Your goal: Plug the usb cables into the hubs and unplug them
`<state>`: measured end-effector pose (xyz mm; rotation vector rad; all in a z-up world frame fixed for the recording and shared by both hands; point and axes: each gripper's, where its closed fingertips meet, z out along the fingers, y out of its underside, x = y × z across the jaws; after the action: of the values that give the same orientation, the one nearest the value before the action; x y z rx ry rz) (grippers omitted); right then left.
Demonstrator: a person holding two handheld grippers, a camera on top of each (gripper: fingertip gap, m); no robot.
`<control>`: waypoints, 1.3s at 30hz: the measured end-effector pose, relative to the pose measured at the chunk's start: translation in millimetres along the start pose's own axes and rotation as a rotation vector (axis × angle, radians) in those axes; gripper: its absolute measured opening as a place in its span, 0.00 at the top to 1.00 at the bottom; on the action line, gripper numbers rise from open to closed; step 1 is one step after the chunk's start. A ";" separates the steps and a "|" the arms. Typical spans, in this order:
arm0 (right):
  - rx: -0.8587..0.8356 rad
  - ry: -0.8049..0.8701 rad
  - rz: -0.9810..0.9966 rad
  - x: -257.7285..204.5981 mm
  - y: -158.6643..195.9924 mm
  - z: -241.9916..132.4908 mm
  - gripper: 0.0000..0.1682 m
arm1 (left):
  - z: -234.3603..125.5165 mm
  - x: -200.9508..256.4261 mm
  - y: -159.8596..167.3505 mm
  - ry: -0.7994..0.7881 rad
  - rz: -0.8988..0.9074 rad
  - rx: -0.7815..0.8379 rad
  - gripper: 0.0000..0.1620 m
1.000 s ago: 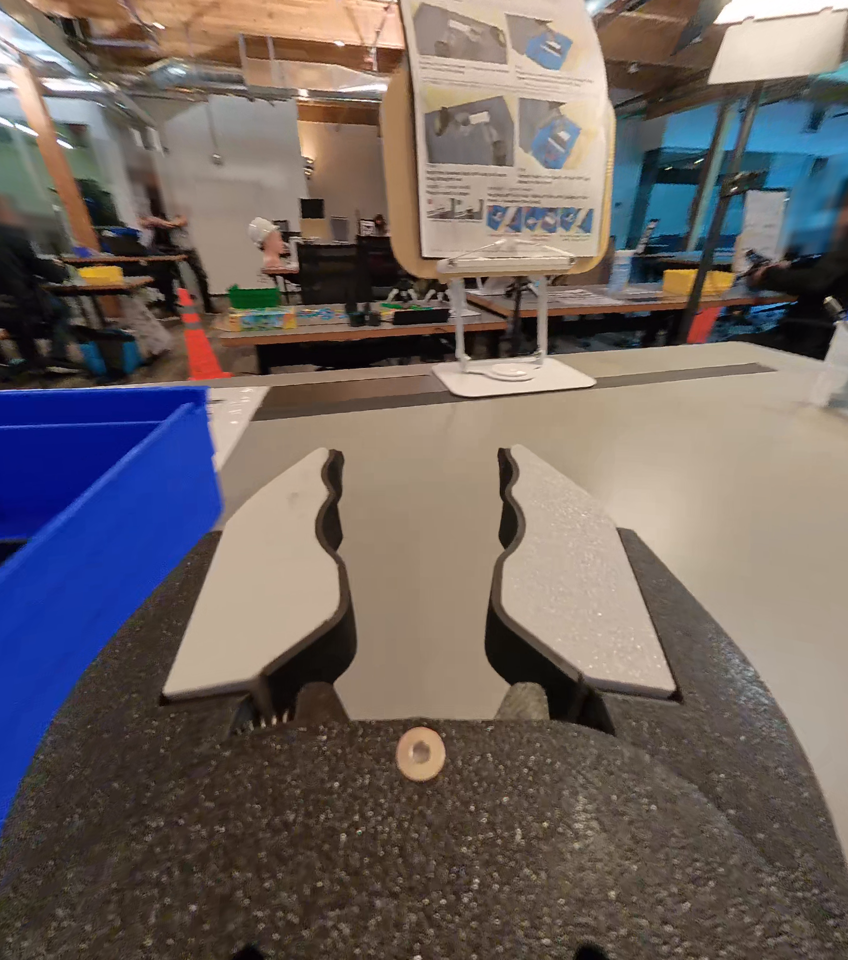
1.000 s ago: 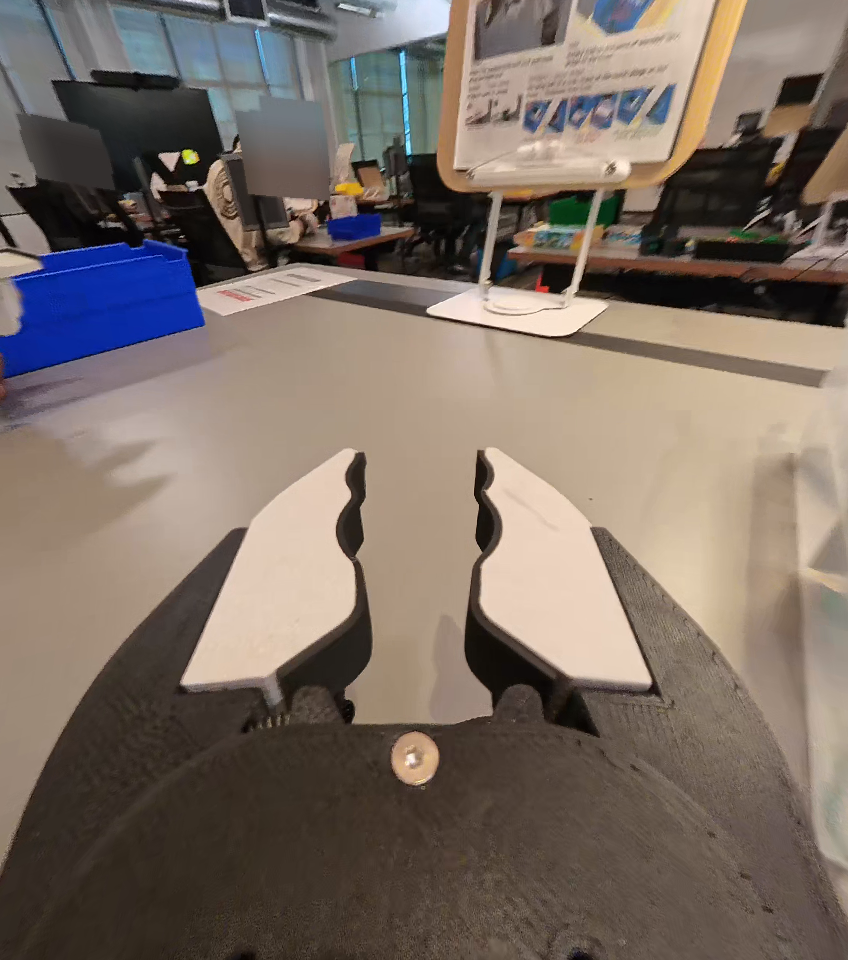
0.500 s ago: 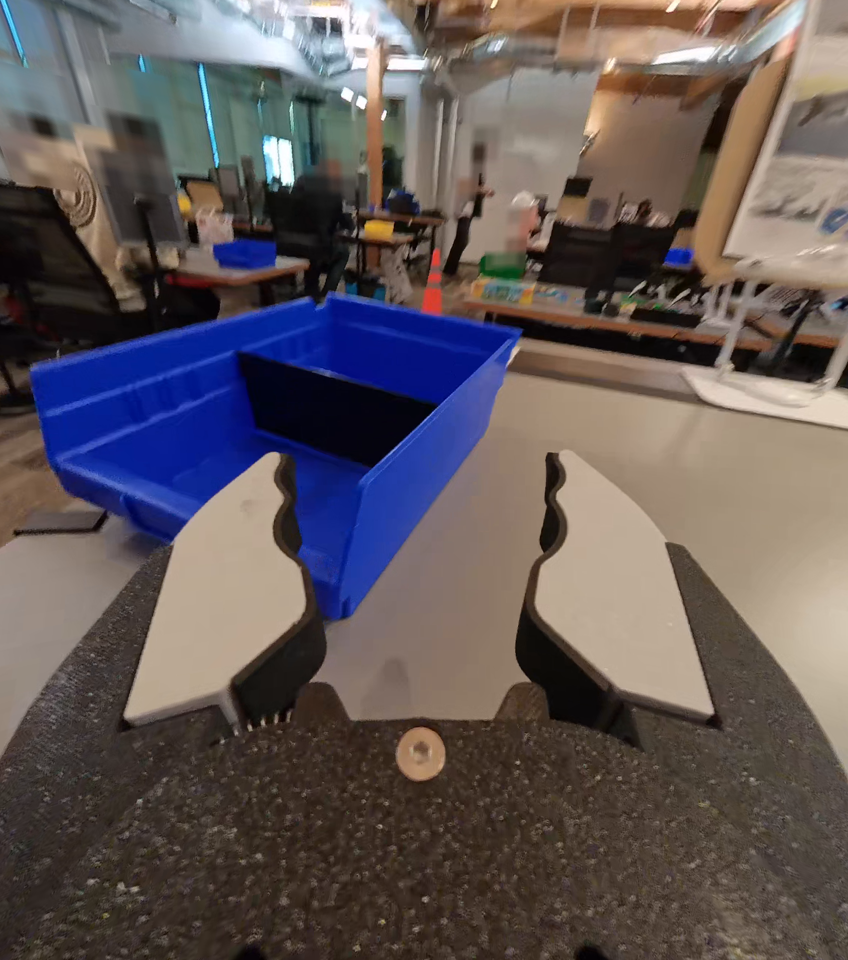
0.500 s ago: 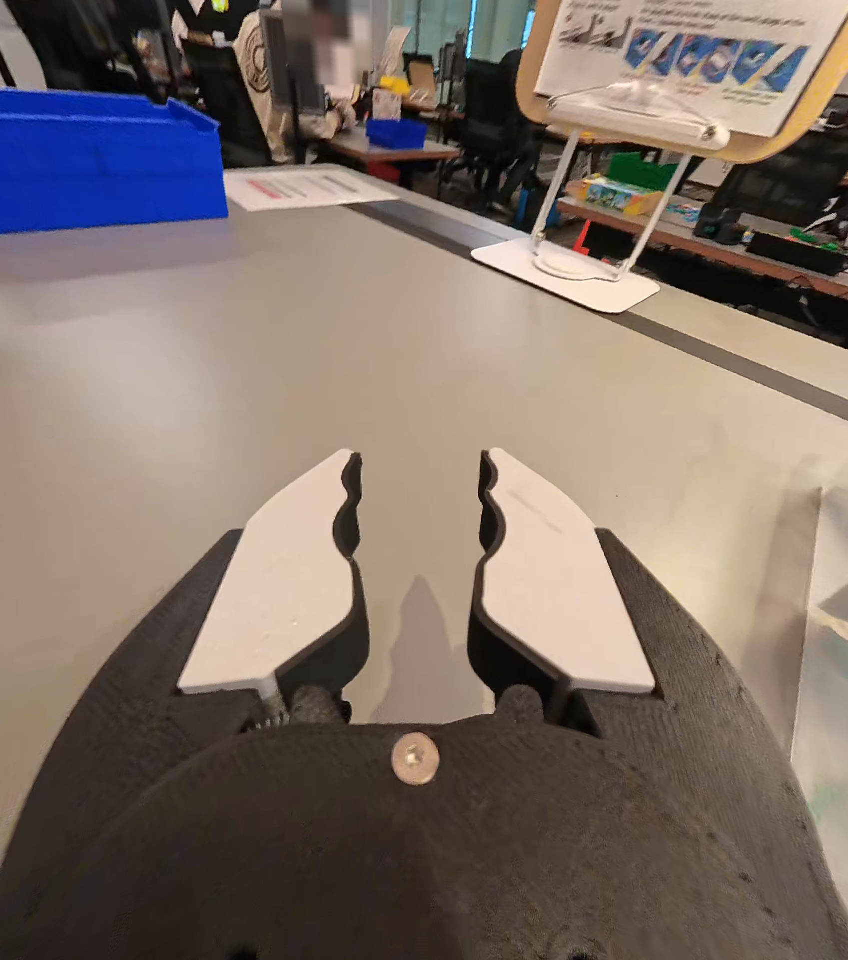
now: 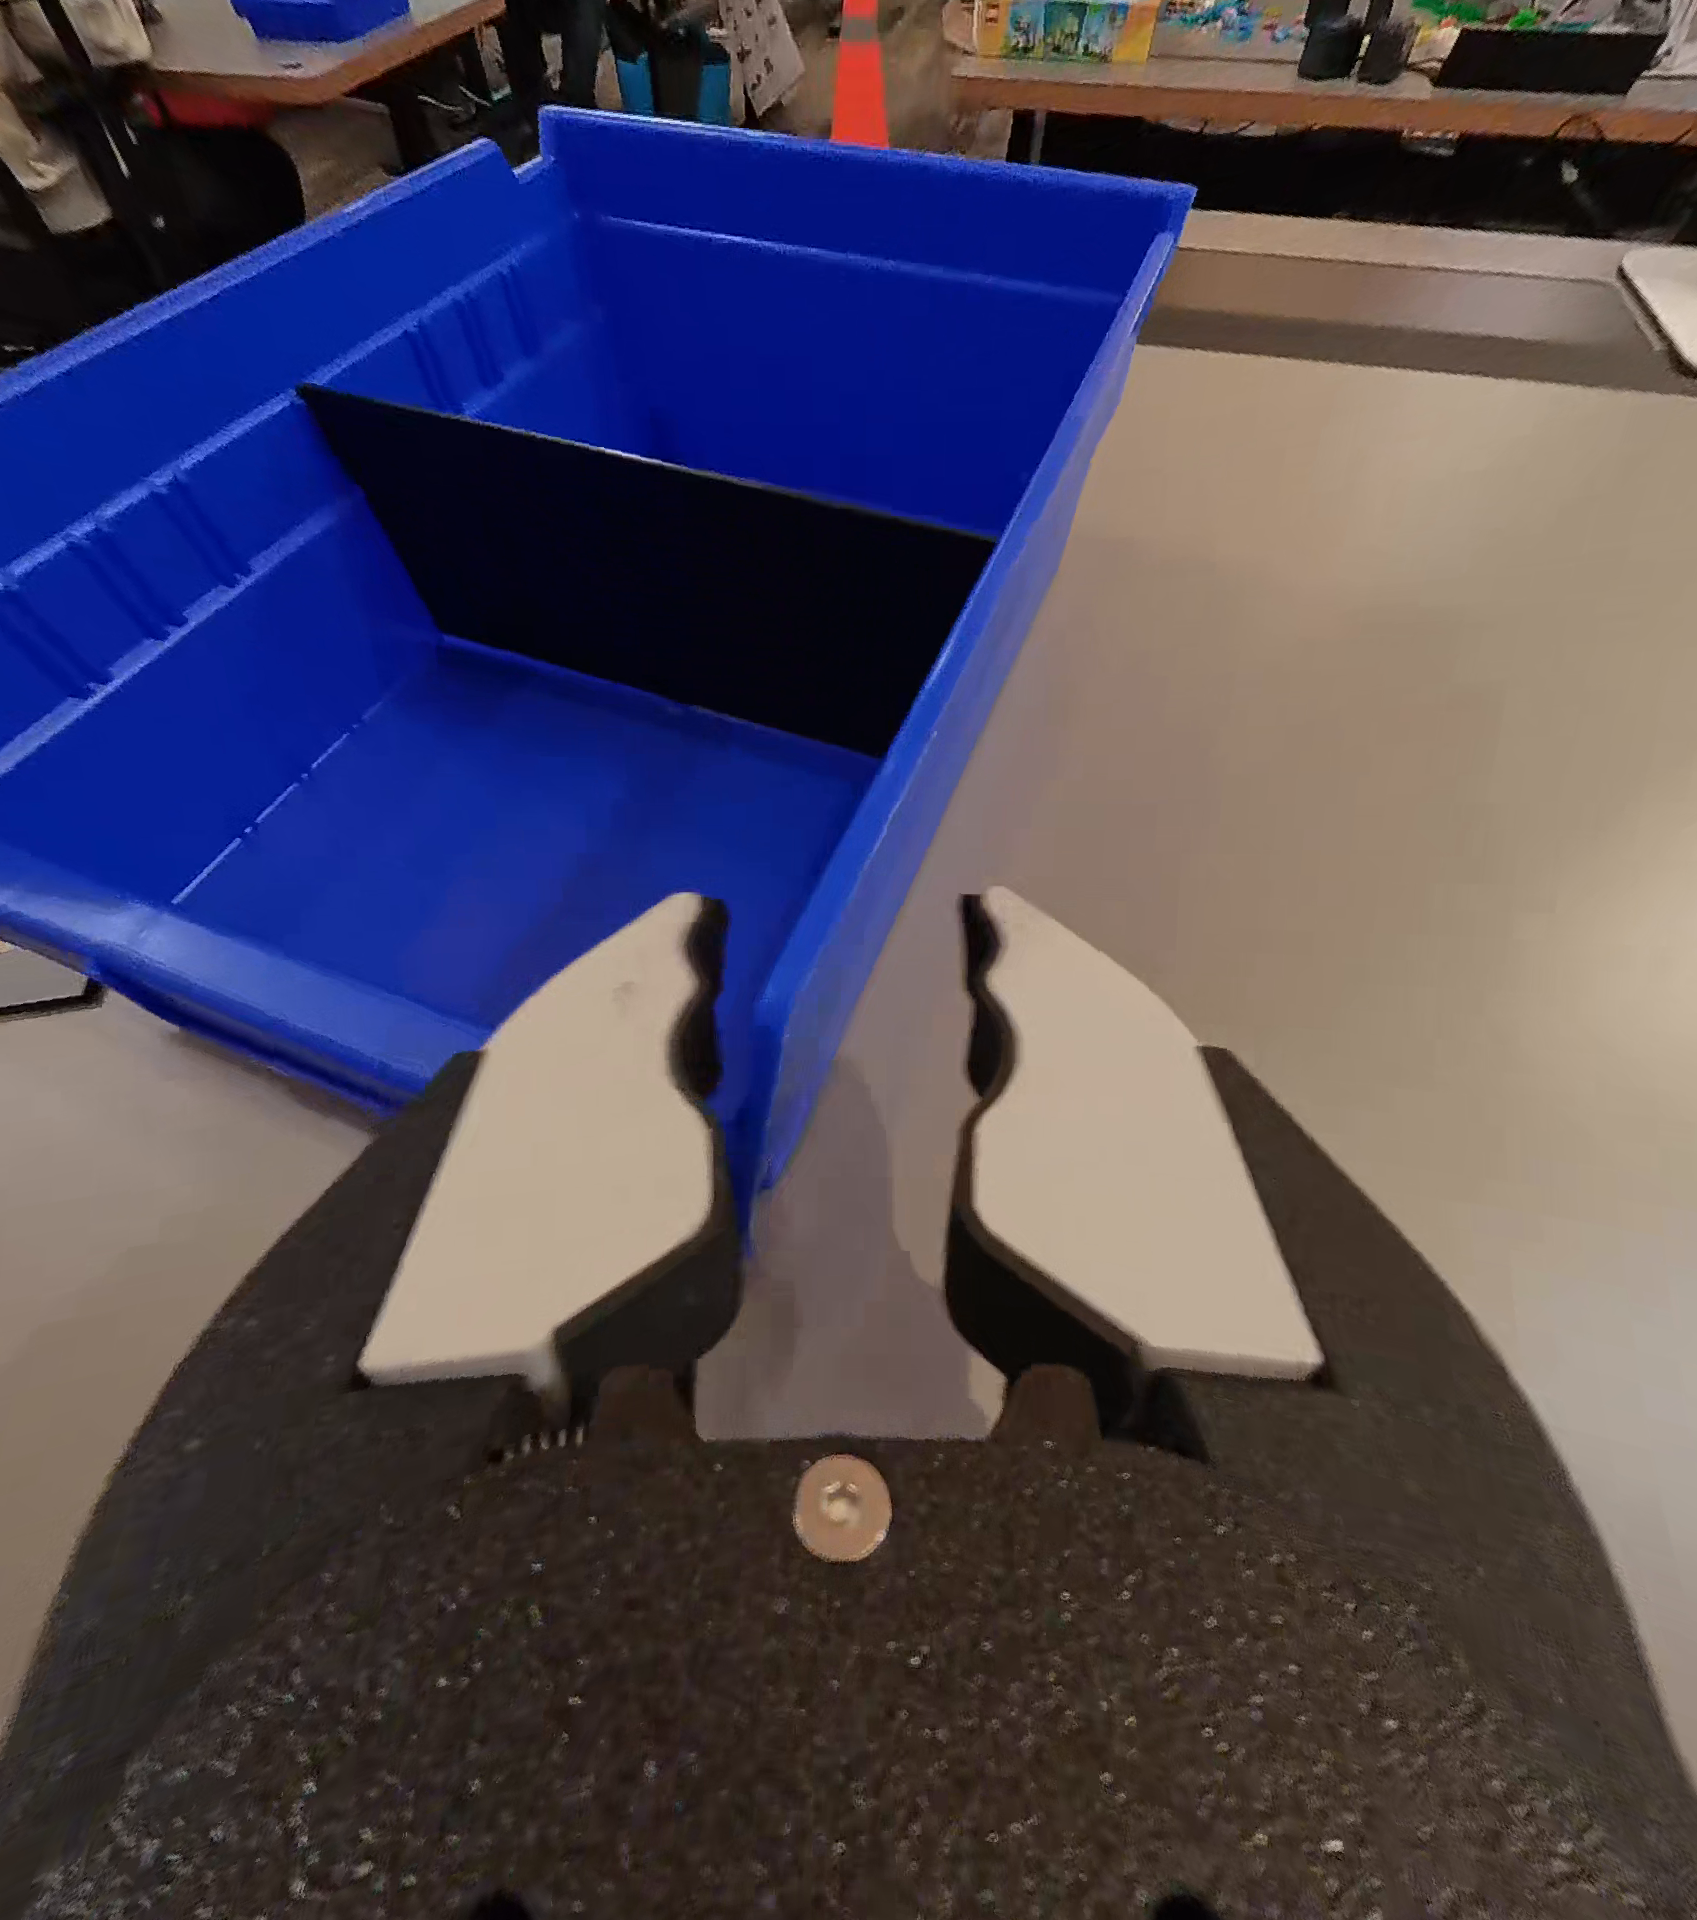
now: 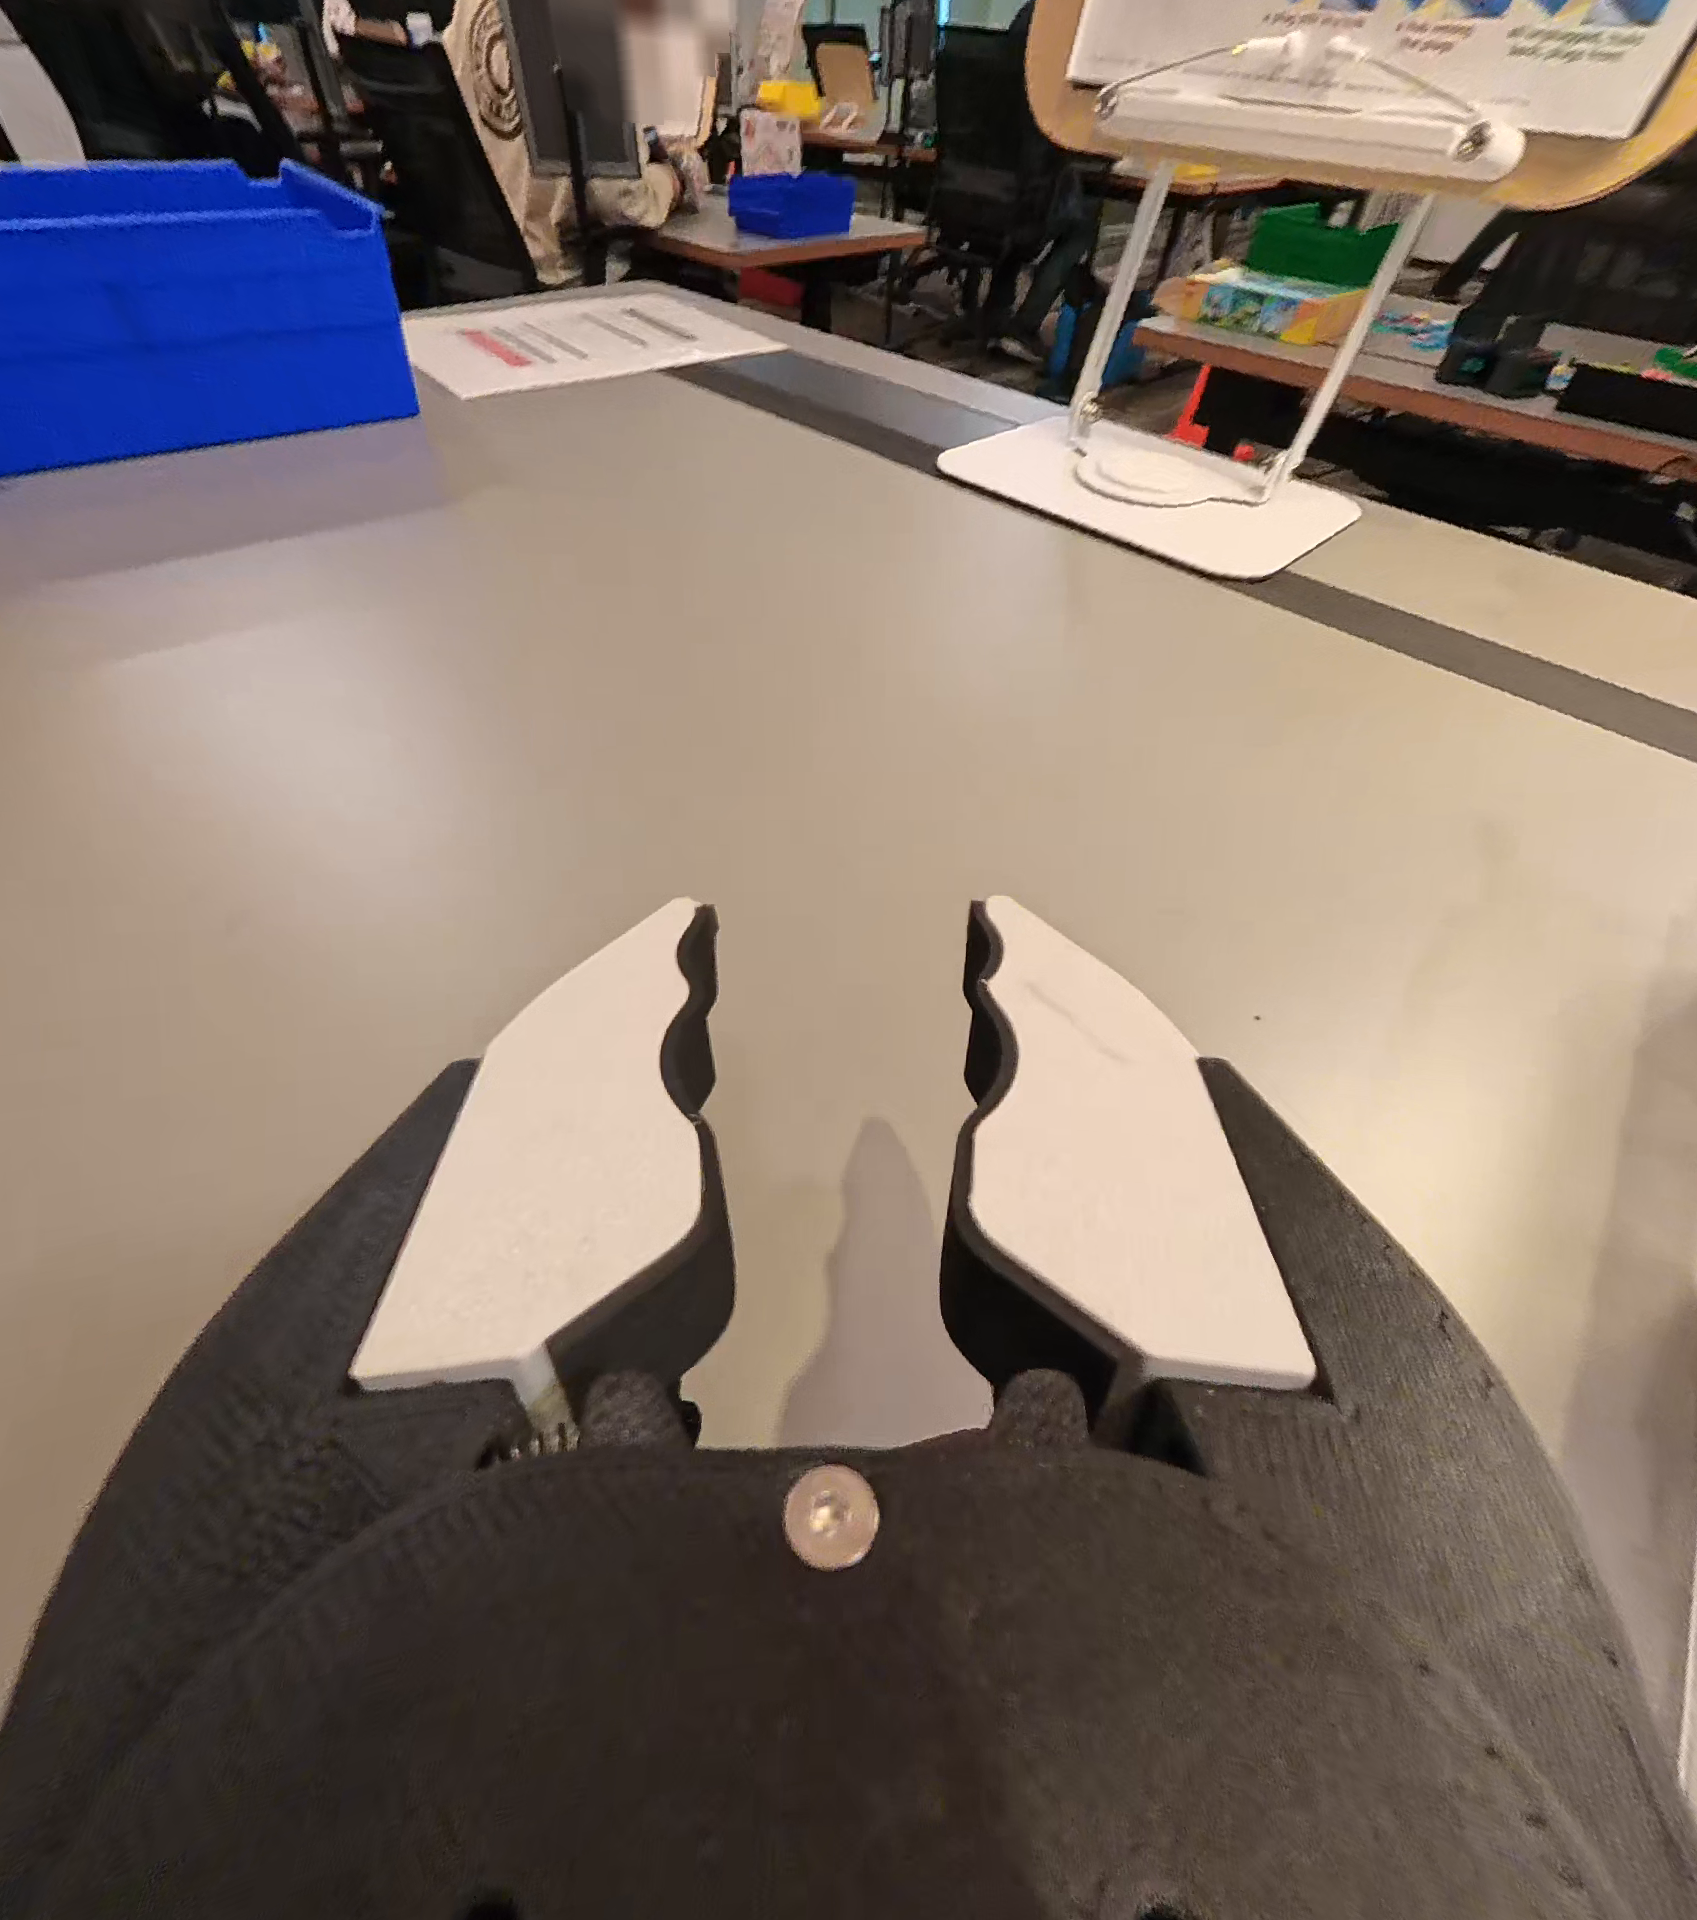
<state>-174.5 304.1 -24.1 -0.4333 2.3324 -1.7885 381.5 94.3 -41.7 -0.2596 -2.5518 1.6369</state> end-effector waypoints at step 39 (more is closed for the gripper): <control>-0.052 0.553 0.146 127.3 33.6 -112.8 0.98 | -105.3 79.4 12.5 0.670 0.407 0.145 0.98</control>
<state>-333.5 373.2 -21.3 0.2624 2.6702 -1.9663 323.1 208.9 -9.7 -1.1518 -1.9406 1.4853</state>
